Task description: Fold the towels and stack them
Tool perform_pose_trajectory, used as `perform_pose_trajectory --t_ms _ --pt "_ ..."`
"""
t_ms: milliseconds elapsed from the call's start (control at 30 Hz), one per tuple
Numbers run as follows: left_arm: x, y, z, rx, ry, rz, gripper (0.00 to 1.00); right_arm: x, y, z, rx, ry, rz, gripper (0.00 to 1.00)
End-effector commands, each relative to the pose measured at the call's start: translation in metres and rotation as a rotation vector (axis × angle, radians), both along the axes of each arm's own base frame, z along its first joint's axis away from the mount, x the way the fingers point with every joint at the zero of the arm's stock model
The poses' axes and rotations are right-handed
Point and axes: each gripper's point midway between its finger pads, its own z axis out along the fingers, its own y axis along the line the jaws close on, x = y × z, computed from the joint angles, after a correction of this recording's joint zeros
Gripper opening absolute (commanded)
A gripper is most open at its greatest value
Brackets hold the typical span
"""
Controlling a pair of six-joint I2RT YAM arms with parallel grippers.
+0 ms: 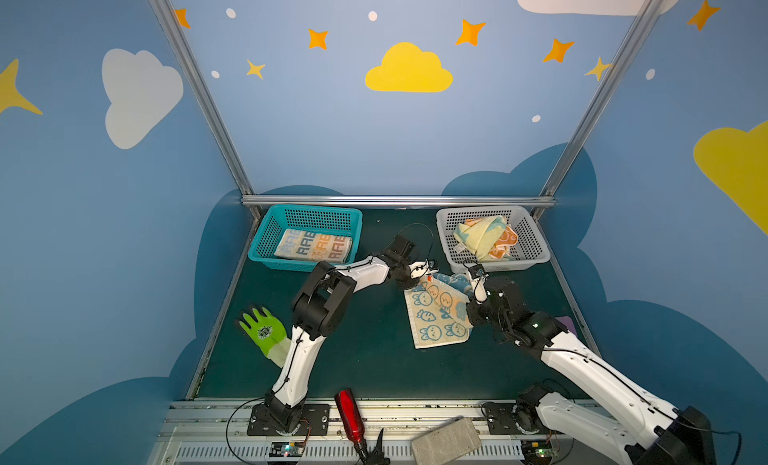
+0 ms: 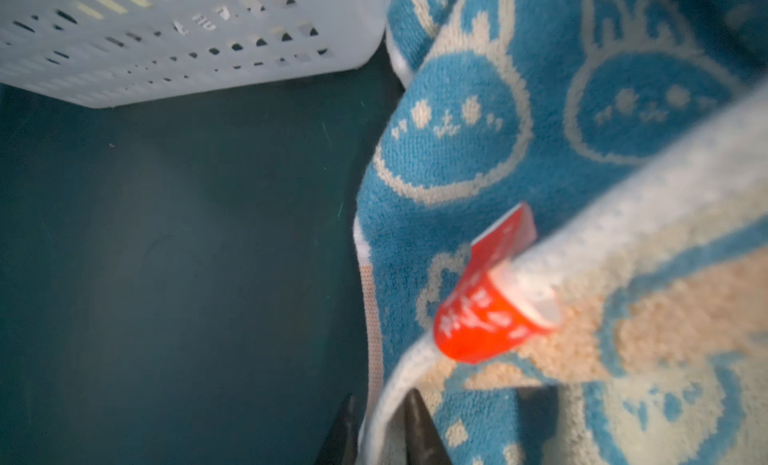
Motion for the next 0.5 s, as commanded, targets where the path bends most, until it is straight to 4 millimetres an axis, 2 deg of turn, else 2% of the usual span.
perform_pose_trajectory --t_ms 0,67,300,467 --pt "0.002 -0.002 0.002 0.002 -0.001 0.009 0.10 -0.001 0.007 -0.003 0.058 -0.014 0.021 0.00" --pt "0.005 -0.001 0.005 0.002 -0.015 0.023 0.04 -0.003 0.010 -0.006 0.092 0.006 0.014 0.00" --pt "0.005 0.006 0.021 0.005 -0.072 0.031 0.04 -0.009 0.030 -0.022 0.191 0.108 0.041 0.00" --pt "0.007 0.010 0.032 0.000 -0.107 0.065 0.04 -0.010 0.041 -0.042 0.235 0.232 0.010 0.00"
